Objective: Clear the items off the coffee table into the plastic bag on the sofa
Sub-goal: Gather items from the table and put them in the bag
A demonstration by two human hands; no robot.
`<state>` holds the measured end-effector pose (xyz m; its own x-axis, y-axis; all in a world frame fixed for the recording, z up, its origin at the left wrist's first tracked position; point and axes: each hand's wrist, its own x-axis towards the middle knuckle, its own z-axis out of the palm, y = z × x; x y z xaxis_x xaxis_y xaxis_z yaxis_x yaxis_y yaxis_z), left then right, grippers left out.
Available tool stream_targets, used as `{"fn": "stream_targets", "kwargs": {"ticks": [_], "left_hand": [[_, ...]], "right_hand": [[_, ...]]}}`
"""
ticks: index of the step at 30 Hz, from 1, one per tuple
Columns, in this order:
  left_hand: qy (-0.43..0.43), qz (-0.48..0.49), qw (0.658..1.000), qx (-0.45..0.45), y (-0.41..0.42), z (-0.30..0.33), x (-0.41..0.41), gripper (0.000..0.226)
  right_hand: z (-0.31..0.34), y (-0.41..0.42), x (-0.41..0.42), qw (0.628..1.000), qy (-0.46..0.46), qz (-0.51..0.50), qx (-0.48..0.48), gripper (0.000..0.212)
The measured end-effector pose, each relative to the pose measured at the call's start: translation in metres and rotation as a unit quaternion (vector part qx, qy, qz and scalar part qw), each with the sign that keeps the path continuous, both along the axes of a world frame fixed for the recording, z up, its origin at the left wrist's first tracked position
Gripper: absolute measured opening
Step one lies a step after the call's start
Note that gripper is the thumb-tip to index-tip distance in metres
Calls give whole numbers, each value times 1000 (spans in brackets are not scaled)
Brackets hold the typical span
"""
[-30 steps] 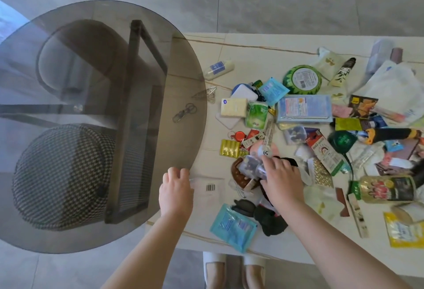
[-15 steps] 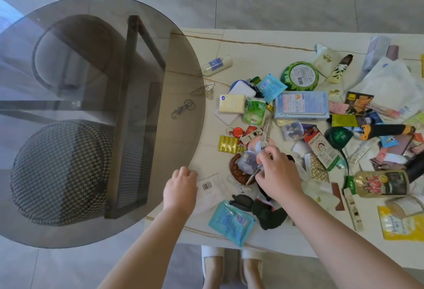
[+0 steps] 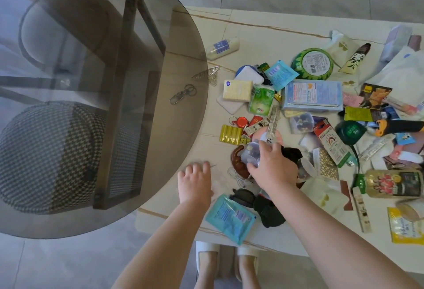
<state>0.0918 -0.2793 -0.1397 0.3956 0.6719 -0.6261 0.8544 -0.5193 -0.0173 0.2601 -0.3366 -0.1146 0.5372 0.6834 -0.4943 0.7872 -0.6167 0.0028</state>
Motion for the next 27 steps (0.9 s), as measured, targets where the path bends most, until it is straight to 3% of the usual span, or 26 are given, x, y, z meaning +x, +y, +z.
{"fn": "stream_targets", "kwargs": {"ticks": [5,8,12,18,24,27], "left_hand": [[1,34,999,-24,8,8,2,43],[-43,122,988,-81,9,29,4,29],[-104,162,975,-110,15,75,10,37],[-142,134,972,-129,16,160,35,41],[-187,148,953,-184,-5,248,63,51],[-215,142,944,-204,-25,290,84,52]], "right_hand": [[4,-1,2,998,54,-23,33,53],[17,-10,2,981,131,-128,66,45],[58,-20,8,907,266,-310,105,51],[143,-46,21,857,286,-389,179,42],[234,-96,18,795,308,-450,266,48],[282,-132,16,743,319,-496,318,45]]}}
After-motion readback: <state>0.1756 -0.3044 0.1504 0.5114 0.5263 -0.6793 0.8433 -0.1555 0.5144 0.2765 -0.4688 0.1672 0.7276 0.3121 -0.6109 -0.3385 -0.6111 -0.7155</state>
